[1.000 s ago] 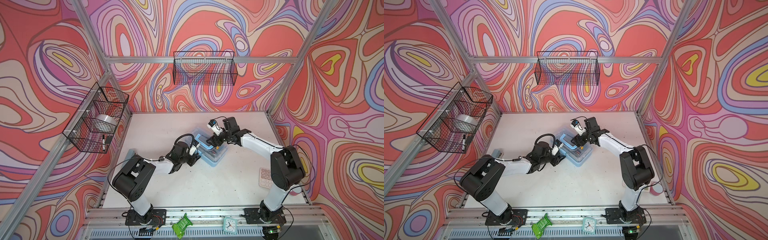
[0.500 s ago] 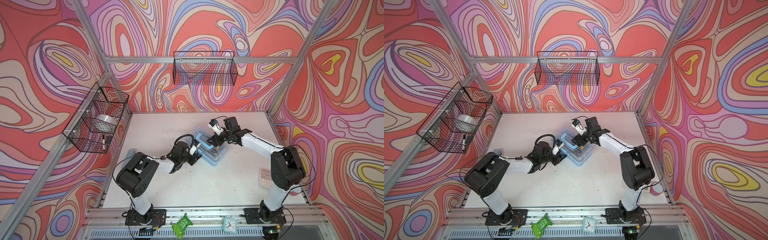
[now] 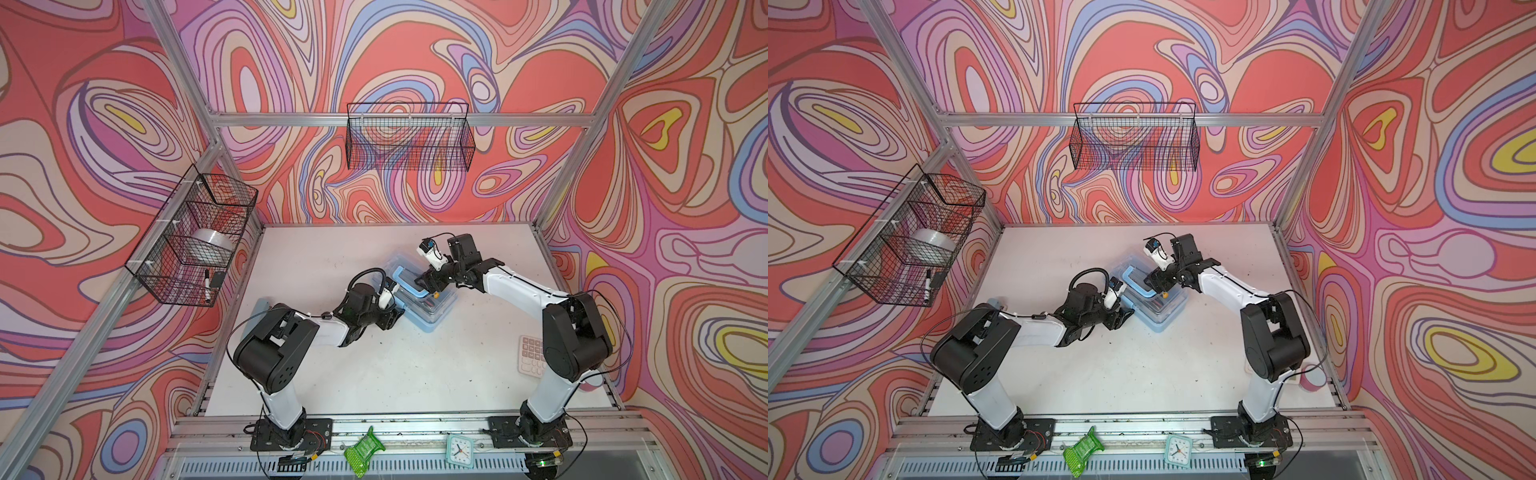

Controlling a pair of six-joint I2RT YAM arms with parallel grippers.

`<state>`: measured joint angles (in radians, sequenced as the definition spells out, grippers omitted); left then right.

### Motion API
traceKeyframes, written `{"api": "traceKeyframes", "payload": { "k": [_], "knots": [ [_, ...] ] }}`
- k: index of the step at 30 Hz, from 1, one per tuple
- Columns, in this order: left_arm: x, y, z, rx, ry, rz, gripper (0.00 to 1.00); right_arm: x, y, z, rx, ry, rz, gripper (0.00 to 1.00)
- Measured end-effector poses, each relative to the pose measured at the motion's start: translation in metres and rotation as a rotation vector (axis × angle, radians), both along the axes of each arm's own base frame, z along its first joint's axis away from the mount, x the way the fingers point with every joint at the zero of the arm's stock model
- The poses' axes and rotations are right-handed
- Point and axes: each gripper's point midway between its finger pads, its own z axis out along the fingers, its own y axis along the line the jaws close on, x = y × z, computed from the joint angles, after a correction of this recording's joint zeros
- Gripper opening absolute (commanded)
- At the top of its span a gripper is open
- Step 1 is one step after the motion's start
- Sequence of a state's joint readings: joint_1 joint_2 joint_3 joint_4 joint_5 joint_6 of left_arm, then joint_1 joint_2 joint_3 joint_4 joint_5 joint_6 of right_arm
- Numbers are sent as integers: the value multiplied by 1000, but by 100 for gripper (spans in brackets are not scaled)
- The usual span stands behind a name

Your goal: Pack the tool kit

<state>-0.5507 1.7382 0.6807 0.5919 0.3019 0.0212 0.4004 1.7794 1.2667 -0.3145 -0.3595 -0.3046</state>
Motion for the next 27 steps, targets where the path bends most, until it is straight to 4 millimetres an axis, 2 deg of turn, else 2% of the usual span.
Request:
{"api": "traceKeyframes", "payload": {
  "k": [6,10,13,19,27],
  "knots": [
    [1,5,3,5,-3,27,79,0,0,0,4,5,-7,62],
    [-1,13,8,9,-21,61,88,-1,1,0,7,9,-9,63],
    [-3,20,11,11,-34,84,92,-2,4,0,8,9,-7,64],
    [-6,29,19,11,-50,125,92,-2,5,0,12,13,-11,65],
    [-3,54,22,40,-33,263,90,-1,6,2,18,27,-34,73]
  ]
}}
